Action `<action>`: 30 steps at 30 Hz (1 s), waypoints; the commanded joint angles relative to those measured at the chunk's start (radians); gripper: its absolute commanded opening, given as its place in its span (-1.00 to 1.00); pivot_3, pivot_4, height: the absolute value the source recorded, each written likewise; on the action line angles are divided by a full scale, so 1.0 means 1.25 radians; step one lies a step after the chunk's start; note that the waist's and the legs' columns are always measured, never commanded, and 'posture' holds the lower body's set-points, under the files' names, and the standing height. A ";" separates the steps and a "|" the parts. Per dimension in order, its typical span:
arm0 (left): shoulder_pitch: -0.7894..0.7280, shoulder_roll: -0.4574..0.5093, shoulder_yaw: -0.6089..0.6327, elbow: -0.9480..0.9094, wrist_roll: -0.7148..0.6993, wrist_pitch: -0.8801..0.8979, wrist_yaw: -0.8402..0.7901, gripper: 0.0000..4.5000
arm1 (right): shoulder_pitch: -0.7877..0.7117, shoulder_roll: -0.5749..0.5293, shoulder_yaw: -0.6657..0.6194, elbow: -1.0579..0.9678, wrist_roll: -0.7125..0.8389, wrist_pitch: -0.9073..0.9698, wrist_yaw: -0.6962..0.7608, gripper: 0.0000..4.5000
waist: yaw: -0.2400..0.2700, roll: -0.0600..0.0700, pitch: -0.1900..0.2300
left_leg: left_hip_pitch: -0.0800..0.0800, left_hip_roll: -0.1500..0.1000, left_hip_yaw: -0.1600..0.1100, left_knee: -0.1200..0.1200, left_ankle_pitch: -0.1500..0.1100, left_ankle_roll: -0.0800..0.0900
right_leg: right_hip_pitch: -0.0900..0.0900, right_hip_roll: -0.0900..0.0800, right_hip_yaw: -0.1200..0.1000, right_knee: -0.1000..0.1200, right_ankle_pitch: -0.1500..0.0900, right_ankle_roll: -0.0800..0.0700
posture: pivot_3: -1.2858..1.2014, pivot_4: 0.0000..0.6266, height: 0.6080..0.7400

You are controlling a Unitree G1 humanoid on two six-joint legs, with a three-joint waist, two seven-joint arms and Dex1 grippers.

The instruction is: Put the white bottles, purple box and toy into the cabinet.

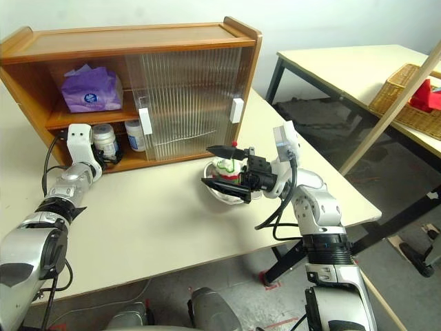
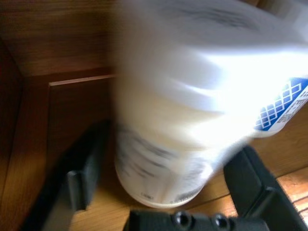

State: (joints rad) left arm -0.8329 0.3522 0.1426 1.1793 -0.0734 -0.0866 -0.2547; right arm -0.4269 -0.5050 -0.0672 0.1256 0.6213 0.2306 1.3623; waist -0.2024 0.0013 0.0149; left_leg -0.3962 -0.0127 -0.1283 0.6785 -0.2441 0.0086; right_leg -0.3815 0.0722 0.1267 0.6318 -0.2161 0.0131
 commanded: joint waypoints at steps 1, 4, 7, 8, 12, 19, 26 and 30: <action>-0.011 0.013 0.014 0.011 -0.002 0.002 0.006 0.99 | 0.001 -0.001 -0.008 -0.007 0.003 -0.004 -0.002 1.00 | 0.000 0.000 0.000 | 0.000 0.000 0.000 0.000 0.000 0.000 | 0.000 0.000 0.000 0.000 0.000 0.000 | -0.17 -0.99 1.00; -0.008 0.013 0.015 0.009 -0.002 0.001 0.006 0.99 | 0.000 -0.001 -0.008 -0.006 0.004 -0.004 -0.002 1.00 | -0.001 0.000 0.000 | 0.000 0.000 0.000 0.000 0.000 0.000 | 0.000 0.000 0.000 0.000 0.000 0.000 | -0.17 -0.99 1.00; 0.001 0.012 0.015 0.004 -0.004 0.000 0.003 0.99 | -0.001 0.000 -0.007 -0.006 0.004 -0.004 -0.002 1.00 | -0.001 0.000 0.000 | 0.000 0.000 0.000 0.000 0.000 0.000 | 0.000 0.000 0.000 0.000 0.000 0.000 | -0.17 -0.99 1.00; 0.002 0.011 0.015 0.003 -0.004 0.000 0.003 0.99 | -0.001 0.000 -0.007 -0.006 0.004 -0.004 -0.002 1.00 | -0.001 0.000 0.000 | 0.000 0.000 0.000 0.000 0.000 0.000 | 0.000 0.000 0.000 0.000 0.000 0.000 | -0.17 -0.99 1.00; 0.029 0.009 0.018 -0.030 -0.011 -0.002 -0.003 0.99 | -0.001 0.000 -0.006 -0.006 0.003 -0.005 -0.002 1.00 | -0.001 0.000 0.000 | 0.000 0.000 0.000 0.000 0.000 0.000 | 0.000 0.000 0.000 0.000 0.000 0.000 | -0.17 -0.99 1.00; 0.138 0.006 0.018 -0.224 -0.029 0.067 -0.012 0.99 | 0.003 0.001 -0.008 -0.005 0.003 -0.008 -0.003 1.00 | -0.005 0.000 0.000 | 0.000 -0.001 0.002 -0.001 0.000 0.000 | 0.000 0.000 -0.002 0.000 0.000 0.000 | -0.16 -0.98 1.00; 0.276 0.003 0.015 -0.474 -0.045 0.186 -0.003 0.99 | 0.001 0.007 -0.005 0.003 0.002 -0.012 -0.001 1.00 | -0.003 0.000 0.000 | 0.000 -0.002 0.004 0.000 0.000 0.000 | 0.001 0.000 -0.003 0.000 0.000 0.000 | -0.16 -0.98 1.00; 0.345 0.003 0.016 -0.604 -0.056 0.250 -0.003 0.99 | 0.001 0.008 -0.006 0.005 0.001 -0.013 0.001 1.00 | -0.001 0.000 0.000 | 0.001 -0.002 0.004 0.000 0.000 0.000 | 0.001 0.000 -0.002 0.000 0.000 0.000 | -0.16 -0.98 1.00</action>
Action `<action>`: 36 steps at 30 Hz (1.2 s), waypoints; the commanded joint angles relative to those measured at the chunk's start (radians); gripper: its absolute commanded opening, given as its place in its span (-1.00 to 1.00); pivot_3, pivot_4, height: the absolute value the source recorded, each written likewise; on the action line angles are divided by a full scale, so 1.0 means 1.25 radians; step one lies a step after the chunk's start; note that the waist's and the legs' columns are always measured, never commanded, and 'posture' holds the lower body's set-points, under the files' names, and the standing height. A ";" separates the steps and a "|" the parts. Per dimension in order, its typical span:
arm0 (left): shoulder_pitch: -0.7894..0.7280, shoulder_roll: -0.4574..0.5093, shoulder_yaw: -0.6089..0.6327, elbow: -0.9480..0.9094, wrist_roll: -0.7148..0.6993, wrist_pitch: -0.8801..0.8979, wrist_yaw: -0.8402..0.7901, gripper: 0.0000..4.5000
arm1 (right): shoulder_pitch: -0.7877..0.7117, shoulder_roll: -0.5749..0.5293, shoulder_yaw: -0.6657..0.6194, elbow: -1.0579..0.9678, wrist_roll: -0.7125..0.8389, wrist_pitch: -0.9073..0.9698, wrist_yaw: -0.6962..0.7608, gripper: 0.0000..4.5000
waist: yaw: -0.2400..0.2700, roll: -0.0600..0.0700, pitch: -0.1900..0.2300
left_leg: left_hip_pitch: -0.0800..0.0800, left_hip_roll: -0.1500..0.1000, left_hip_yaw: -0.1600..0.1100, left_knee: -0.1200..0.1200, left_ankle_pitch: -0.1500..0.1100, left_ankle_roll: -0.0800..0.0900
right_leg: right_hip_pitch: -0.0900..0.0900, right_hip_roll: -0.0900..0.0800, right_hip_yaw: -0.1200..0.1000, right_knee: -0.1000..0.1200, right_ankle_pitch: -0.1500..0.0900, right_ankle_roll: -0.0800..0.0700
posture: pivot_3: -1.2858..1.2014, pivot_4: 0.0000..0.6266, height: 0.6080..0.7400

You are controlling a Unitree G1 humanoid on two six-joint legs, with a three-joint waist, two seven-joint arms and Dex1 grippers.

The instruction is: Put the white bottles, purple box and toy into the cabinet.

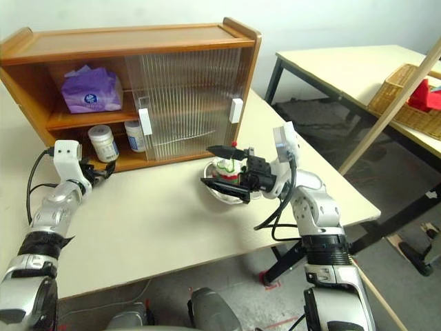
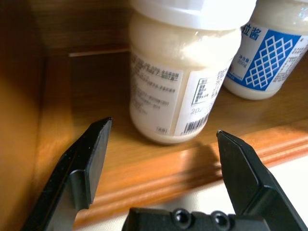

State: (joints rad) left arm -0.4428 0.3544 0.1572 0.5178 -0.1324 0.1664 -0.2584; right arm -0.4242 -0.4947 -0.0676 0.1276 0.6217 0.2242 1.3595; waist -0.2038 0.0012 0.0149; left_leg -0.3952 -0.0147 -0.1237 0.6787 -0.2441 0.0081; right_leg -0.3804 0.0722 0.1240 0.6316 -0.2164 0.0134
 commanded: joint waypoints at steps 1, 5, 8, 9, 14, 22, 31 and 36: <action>0.047 0.002 0.003 -0.101 -0.013 0.060 -0.005 0.99 | 0.000 -0.001 -0.007 0.003 0.001 -0.009 0.004 1.00 | 0.001 0.000 0.000 | 0.000 0.000 0.000 0.000 0.000 0.000 | 0.000 0.000 0.000 0.000 0.000 0.000 | -0.16 -0.98 1.00; 0.091 -0.005 -0.046 -0.191 -0.046 0.015 -0.133 0.70 | 0.001 -0.003 -0.009 0.004 0.002 -0.008 0.005 1.00 | 0.005 0.000 0.000 | 0.000 0.001 -0.005 0.000 -0.001 -0.001 | 0.000 -0.001 0.003 0.000 0.000 -0.002 | -0.16 -0.98 1.00; 0.107 -0.016 -0.088 -0.226 -0.058 -0.007 -0.210 0.27 | -0.003 -0.005 -0.010 0.008 0.002 -0.007 0.008 1.00 | 0.013 0.000 0.000 | 0.000 0.002 -0.008 -0.001 -0.001 -0.002 | -0.001 -0.001 0.003 0.000 -0.001 -0.003 | -0.16 -0.99 1.00; 0.105 -0.021 -0.101 -0.233 -0.058 -0.029 -0.232 0.12 | -0.006 -0.006 -0.009 0.012 0.000 -0.009 0.010 1.00 | 0.014 0.000 0.000 | 0.000 0.002 -0.009 -0.001 -0.001 -0.002 | -0.001 -0.001 0.003 0.000 -0.001 -0.003 | -0.16 -0.99 1.00; 0.063 -0.026 -0.165 -0.239 -0.027 -0.131 -0.302 -0.66 | -0.012 -0.009 -0.011 0.018 0.000 -0.011 0.013 1.00 | 0.015 0.000 0.000 | -0.002 0.006 -0.009 -0.001 -0.002 -0.004 | -0.003 -0.002 0.002 0.000 0.001 -0.006 | -0.16 -1.00 1.00; -0.026 -0.096 -0.201 -0.161 -0.020 -0.190 -0.317 -0.98 | -0.021 -0.006 -0.006 0.018 -0.003 -0.015 0.012 1.00 | 0.016 0.000 0.000 | -0.002 0.006 -0.009 -0.001 -0.002 -0.003 | -0.003 -0.001 0.002 0.000 0.001 -0.005 | -0.16 -1.00 1.00; -0.134 -0.156 -0.176 -0.063 -0.012 -0.177 -0.235 -0.98 | -0.021 -0.002 -0.001 0.013 -0.003 -0.012 0.009 1.00 | 0.017 0.000 0.000 | -0.001 0.006 -0.007 0.000 -0.002 -0.003 | -0.001 -0.001 0.002 0.000 0.001 -0.004 | -0.16 -1.00 1.00; -0.176 -0.162 -0.161 -0.014 -0.003 -0.177 -0.185 -0.98 | -0.018 -0.001 0.001 0.009 -0.003 -0.012 0.006 1.00 | 0.018 0.000 0.000 | -0.001 0.006 -0.006 0.000 -0.002 -0.003 | -0.001 -0.001 0.002 0.000 0.001 -0.003 | -0.16 -1.00 1.00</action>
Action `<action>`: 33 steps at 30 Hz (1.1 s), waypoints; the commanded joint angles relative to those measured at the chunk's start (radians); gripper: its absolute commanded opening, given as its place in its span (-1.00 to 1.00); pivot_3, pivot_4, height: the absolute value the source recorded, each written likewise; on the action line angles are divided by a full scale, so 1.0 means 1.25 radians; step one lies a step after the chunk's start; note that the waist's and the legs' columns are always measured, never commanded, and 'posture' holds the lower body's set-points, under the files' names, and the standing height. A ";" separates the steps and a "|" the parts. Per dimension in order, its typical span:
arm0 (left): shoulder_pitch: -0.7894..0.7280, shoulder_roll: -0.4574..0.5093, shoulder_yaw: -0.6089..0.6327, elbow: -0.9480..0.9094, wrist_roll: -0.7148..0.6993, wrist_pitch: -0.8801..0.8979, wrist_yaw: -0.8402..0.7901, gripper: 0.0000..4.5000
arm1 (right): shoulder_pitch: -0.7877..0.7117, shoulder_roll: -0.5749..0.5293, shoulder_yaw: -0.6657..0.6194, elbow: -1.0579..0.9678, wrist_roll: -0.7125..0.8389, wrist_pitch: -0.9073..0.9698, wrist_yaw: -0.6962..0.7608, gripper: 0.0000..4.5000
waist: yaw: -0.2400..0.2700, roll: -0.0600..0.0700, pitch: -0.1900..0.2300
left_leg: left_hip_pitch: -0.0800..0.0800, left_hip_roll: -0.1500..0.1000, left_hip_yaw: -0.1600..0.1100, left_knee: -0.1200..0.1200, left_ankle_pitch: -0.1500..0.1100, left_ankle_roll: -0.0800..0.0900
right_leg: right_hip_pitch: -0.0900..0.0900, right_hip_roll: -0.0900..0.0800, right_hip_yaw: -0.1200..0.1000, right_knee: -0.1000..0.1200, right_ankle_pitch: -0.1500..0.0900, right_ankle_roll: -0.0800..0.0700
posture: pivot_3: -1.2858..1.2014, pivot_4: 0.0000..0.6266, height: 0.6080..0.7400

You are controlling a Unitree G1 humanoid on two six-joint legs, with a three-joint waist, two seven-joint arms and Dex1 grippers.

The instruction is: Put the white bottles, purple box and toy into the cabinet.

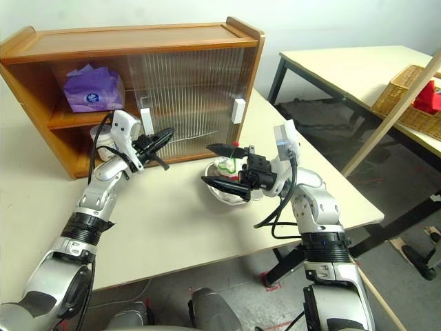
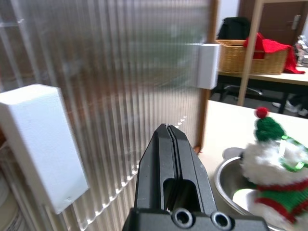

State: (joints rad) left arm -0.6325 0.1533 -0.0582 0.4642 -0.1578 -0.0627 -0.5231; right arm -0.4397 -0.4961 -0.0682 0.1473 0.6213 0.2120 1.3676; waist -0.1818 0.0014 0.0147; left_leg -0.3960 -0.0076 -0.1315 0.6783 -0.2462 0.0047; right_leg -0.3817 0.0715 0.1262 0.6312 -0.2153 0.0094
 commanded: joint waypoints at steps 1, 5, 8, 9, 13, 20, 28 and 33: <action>-0.031 -0.001 0.013 0.036 0.020 0.004 0.037 -0.98 | -0.004 0.001 0.001 -0.007 -0.003 -0.002 0.000 1.00 | 0.001 0.000 0.000 | 0.000 0.000 0.000 0.000 0.000 0.000 | 0.000 0.000 0.000 0.000 0.000 0.000 | -0.16 -1.00 1.00; -0.048 0.002 0.027 0.058 0.032 0.003 0.087 -0.98 | 0.003 0.003 0.002 -0.013 -0.003 -0.002 -0.004 1.00 | 0.000 0.000 0.000 | 0.000 -0.002 0.001 0.000 0.000 0.001 | 0.001 0.000 0.000 0.000 0.000 0.002 | -0.16 -1.00 1.00; -0.042 0.013 0.030 0.046 0.048 -0.012 0.114 -0.98 | 0.006 0.006 0.002 -0.016 -0.003 -0.003 -0.007 1.00 | -0.002 0.000 0.000 | 0.001 -0.003 0.001 0.000 0.000 0.001 | 0.002 0.000 0.000 0.000 -0.001 0.002 | -0.16 -1.00 1.00; -0.037 0.016 0.032 0.040 0.051 -0.015 0.121 -0.98 | 0.007 0.007 0.003 -0.016 -0.003 -0.003 -0.007 1.00 | -0.002 0.000 0.000 | 0.001 -0.003 0.001 0.000 0.000 0.001 | 0.002 0.000 0.000 0.000 -0.001 0.003 | -0.16 -1.00 1.00; -0.018 0.030 0.045 0.017 0.052 -0.010 0.145 -0.98 | 0.008 0.010 0.003 -0.014 -0.004 -0.005 -0.008 1.00 | -0.007 0.000 0.000 | 0.004 -0.004 0.001 0.000 0.001 0.001 | 0.004 0.000 0.000 0.000 -0.001 0.003 | -0.16 -1.00 1.00; 0.016 0.042 0.059 -0.036 0.050 0.013 0.172 -0.98 | 0.010 0.014 0.004 -0.012 -0.004 -0.008 -0.008 1.00 | -0.017 0.000 0.000 | 0.008 -0.004 0.002 0.000 0.000 0.001 | 0.008 0.000 0.000 0.000 -0.001 0.003 | -0.16 -1.00 1.00; 0.057 0.057 0.073 -0.094 0.047 0.042 0.192 -0.98 | 0.009 0.016 0.003 -0.010 -0.004 -0.010 -0.009 1.00 | -0.020 0.000 0.000 | 0.010 -0.004 0.001 -0.001 0.000 0.000 | 0.009 0.000 0.000 -0.001 -0.002 0.002 | -0.16 -1.00 1.00; 0.103 0.086 0.119 -0.139 0.031 0.067 0.213 -0.98 | 0.011 0.016 0.002 -0.010 -0.004 -0.010 -0.007 1.00 | -0.025 0.000 0.000 | 0.011 -0.004 0.001 -0.002 -0.001 -0.001 | 0.009 0.000 0.001 -0.001 -0.002 0.001 | -0.16 -1.00 1.00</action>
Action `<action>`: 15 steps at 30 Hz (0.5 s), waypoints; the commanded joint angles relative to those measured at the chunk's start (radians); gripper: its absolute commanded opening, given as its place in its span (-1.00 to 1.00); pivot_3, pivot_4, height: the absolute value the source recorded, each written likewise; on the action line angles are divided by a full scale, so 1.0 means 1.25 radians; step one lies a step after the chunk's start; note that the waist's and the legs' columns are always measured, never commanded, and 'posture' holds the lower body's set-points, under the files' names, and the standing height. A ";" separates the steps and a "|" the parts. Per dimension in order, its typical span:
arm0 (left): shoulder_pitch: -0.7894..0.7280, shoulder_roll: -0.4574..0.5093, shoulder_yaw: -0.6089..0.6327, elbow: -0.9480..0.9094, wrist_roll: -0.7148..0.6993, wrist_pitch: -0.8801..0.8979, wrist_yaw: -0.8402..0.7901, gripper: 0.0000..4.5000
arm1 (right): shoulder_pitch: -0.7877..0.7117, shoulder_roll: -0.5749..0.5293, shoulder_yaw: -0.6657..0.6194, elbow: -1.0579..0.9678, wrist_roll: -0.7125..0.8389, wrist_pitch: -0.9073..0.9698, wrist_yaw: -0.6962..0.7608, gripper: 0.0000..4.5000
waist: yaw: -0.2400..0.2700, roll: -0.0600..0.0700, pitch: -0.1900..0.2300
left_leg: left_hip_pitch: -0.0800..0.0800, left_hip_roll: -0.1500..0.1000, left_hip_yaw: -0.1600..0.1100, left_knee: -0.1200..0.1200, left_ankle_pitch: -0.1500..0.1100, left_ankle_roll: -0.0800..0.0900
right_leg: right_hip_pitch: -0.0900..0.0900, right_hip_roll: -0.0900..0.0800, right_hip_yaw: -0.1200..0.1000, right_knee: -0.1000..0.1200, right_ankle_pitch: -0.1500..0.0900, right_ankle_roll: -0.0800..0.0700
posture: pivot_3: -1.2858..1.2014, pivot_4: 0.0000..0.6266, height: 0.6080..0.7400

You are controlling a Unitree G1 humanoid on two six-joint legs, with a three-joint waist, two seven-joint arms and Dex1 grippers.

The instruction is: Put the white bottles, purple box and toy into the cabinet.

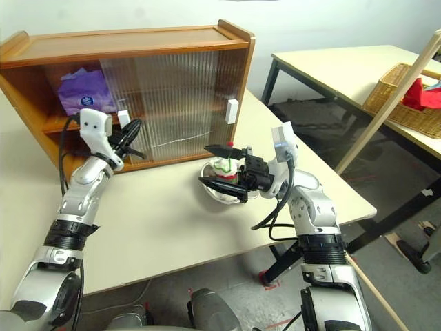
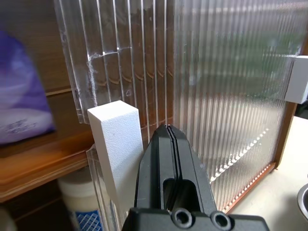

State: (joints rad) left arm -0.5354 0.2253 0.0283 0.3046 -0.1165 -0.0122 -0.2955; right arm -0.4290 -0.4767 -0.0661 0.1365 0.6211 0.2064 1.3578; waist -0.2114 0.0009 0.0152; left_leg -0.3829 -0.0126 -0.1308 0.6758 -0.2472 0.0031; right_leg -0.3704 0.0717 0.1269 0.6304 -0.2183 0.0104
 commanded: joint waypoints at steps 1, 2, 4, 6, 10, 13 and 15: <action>0.030 0.035 0.054 -0.016 -0.003 0.029 0.032 -0.98 | 0.002 0.001 0.000 -0.001 -0.004 -0.006 0.001 1.00 | -0.003 0.000 0.000 | 0.000 0.000 0.000 0.000 0.000 0.000 | 0.000 0.000 0.000 0.000 0.000 0.000 | -0.15 -1.00 1.00; 0.034 0.041 0.059 -0.020 -0.005 0.032 0.033 -0.98 | 0.001 0.001 0.001 0.001 -0.004 -0.006 0.001 1.00 | -0.003 0.000 0.000 | 0.001 0.000 0.000 0.000 0.000 0.000 | 0.000 0.000 0.000 0.000 0.000 0.000 | -0.15 -1.00 1.00; 0.043 0.053 0.069 -0.029 -0.008 0.037 0.035 -0.98 | -0.001 0.001 0.001 0.004 -0.005 -0.007 0.002 1.00 | -0.004 0.000 0.000 | 0.001 0.000 0.000 0.000 0.000 0.000 | 0.000 0.000 0.000 0.000 0.000 0.000 | -0.15 -1.00 1.00; 0.048 0.063 0.082 -0.029 -0.012 0.039 0.039 -0.98 | -0.004 0.002 0.002 0.007 -0.006 -0.007 0.003 1.00 | -0.004 0.000 0.000 | 0.001 0.000 -0.001 0.000 0.000 -0.001 | 0.000 0.000 0.000 0.000 0.000 0.000 | -0.15 -1.00 1.00; 0.053 0.092 0.105 -0.032 -0.016 0.041 0.045 -0.98 | -0.009 0.003 0.003 0.014 -0.008 -0.011 0.006 1.00 | -0.005 0.000 0.001 | 0.001 0.000 -0.006 0.000 -0.004 -0.007 | 0.000 -0.001 0.001 0.000 0.000 0.000 | -0.15 -1.00 1.00; 0.062 0.106 0.113 -0.040 -0.019 0.045 0.045 -0.98 | -0.011 0.004 0.002 0.019 -0.008 -0.014 0.008 1.00 | -0.004 -0.001 0.001 | 0.001 0.000 -0.010 0.000 -0.007 -0.012 | -0.002 0.000 0.001 0.000 0.000 -0.001 | -0.15 -1.00 1.00; 0.073 0.114 0.120 -0.049 -0.021 0.049 0.046 -0.98 | -0.011 0.002 0.002 0.020 -0.008 -0.015 0.010 1.00 | -0.003 0.000 0.001 | 0.001 0.000 -0.013 0.000 -0.007 -0.012 | -0.002 0.000 0.001 0.000 0.001 -0.002 | -0.15 -1.00 1.00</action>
State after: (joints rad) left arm -0.4597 0.3450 0.1301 0.2433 -0.1446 0.0275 -0.2722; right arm -0.4315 -0.4753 -0.0660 0.1574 0.6187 0.1955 1.3643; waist -0.2156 0.0003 0.0161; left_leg -0.3819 -0.0125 -0.1476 0.6751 -0.2562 -0.0123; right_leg -0.3730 0.0711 0.1283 0.6305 -0.2171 0.0075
